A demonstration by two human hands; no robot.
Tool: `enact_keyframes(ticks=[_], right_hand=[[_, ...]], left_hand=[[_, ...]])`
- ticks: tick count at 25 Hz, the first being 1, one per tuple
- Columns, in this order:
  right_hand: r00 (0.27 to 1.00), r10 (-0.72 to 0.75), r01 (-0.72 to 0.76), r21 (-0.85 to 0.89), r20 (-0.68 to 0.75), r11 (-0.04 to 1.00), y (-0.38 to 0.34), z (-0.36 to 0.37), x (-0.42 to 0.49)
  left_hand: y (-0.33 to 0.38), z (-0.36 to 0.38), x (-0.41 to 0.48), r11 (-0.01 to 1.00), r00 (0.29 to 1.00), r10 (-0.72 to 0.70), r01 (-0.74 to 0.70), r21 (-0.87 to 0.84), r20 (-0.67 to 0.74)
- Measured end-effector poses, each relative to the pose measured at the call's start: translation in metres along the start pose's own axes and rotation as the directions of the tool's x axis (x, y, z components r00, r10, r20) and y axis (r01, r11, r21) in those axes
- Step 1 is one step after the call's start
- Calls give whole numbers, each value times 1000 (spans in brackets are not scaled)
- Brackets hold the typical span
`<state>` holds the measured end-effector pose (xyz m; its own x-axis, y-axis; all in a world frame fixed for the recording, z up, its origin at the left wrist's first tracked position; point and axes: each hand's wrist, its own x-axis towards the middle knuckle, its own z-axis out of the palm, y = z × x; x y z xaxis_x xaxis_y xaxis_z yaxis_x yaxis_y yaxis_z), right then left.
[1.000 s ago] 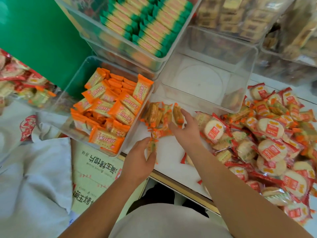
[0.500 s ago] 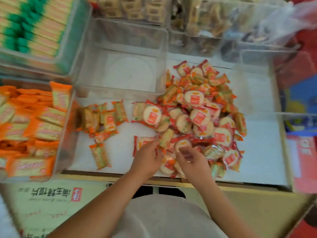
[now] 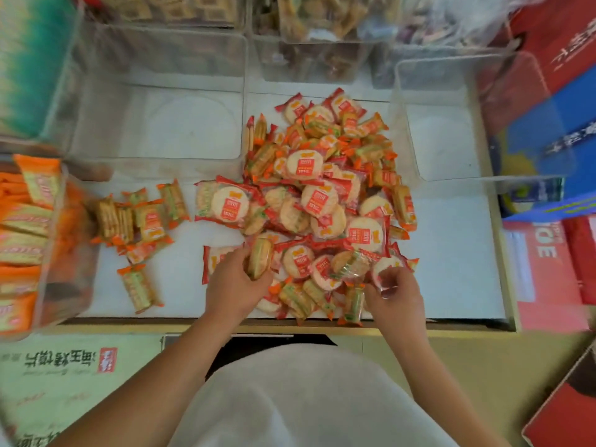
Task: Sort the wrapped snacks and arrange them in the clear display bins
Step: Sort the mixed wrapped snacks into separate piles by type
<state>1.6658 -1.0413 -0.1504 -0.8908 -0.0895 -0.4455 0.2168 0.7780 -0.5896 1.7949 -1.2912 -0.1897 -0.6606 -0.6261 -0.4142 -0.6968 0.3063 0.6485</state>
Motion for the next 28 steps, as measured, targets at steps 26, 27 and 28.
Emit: enact_keyframes(ticks=[26, 27, 28], right_hand=[[967, -138, 132, 43, 213, 990, 21, 13, -10], [966, -149, 136, 73, 213, 988, 17, 12, -12], [963, -158, 142, 87, 218, 986, 16, 13, -13]], left_hand=[[0, 85, -28, 969, 997, 35, -52, 242, 74], [2, 81, -23, 966, 994, 26, -52, 253, 107], [3, 77, -20, 968, 989, 12, -48, 245, 145]])
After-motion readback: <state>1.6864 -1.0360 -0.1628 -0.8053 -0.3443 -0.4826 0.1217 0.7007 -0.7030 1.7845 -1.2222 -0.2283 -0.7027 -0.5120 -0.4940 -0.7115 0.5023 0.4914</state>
